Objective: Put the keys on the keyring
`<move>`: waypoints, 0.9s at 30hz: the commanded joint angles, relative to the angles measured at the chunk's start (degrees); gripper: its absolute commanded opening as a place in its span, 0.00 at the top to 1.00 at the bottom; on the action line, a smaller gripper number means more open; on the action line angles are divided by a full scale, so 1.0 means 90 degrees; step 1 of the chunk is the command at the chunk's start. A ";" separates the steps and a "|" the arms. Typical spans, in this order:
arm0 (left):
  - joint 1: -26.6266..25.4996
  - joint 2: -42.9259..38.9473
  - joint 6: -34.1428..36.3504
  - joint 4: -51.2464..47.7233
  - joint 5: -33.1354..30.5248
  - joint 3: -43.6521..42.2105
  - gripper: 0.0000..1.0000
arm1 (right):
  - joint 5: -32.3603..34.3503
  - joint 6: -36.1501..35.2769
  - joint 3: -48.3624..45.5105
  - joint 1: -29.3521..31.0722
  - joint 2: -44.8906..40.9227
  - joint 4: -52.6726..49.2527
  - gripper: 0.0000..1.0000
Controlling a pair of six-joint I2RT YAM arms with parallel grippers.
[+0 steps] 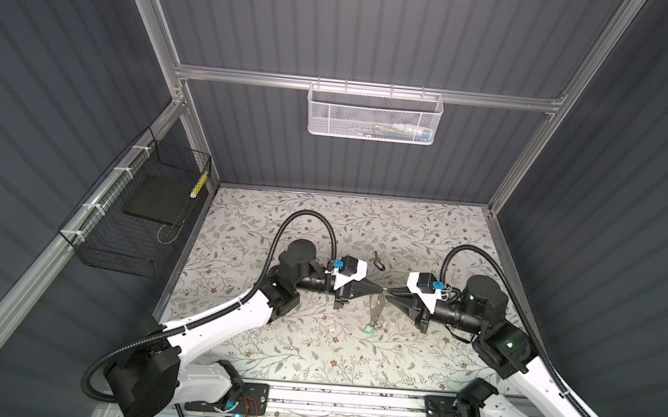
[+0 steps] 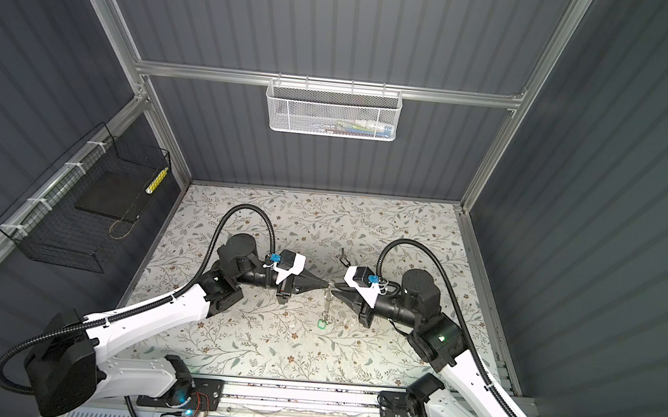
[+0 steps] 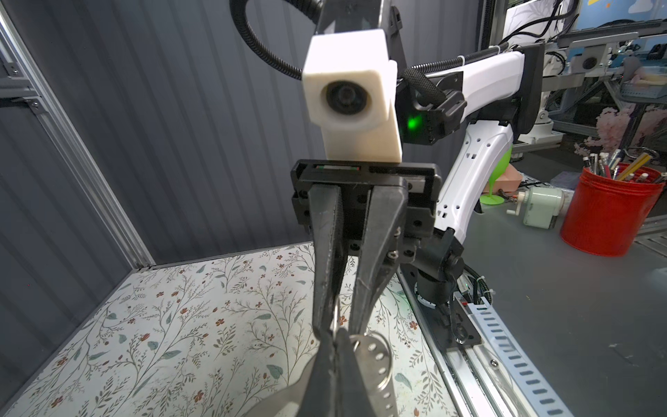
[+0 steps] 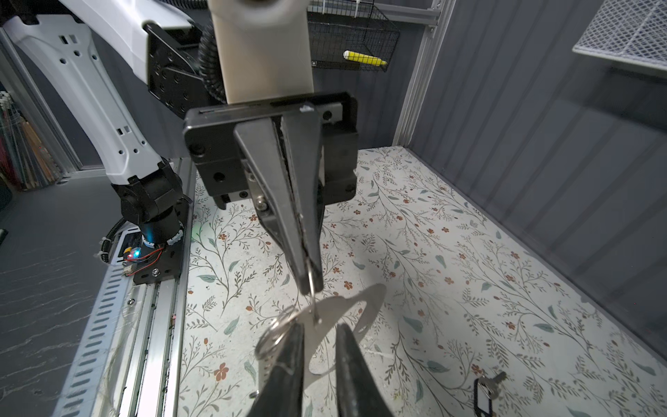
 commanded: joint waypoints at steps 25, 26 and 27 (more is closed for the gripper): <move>0.0002 0.0103 -0.0016 0.0096 0.0440 0.0148 1.00 | -0.0490 0.0240 -0.0173 -0.0099 -0.0140 0.0520 1.00; 0.0002 0.0098 0.0035 0.0015 0.0421 0.0166 1.00 | -0.0484 0.0215 -0.0156 -0.0097 -0.0140 0.0465 1.00; 0.0002 0.0103 0.0076 -0.0068 0.0403 0.0196 1.00 | -0.0486 0.0186 -0.0134 -0.0100 -0.0140 0.0423 1.00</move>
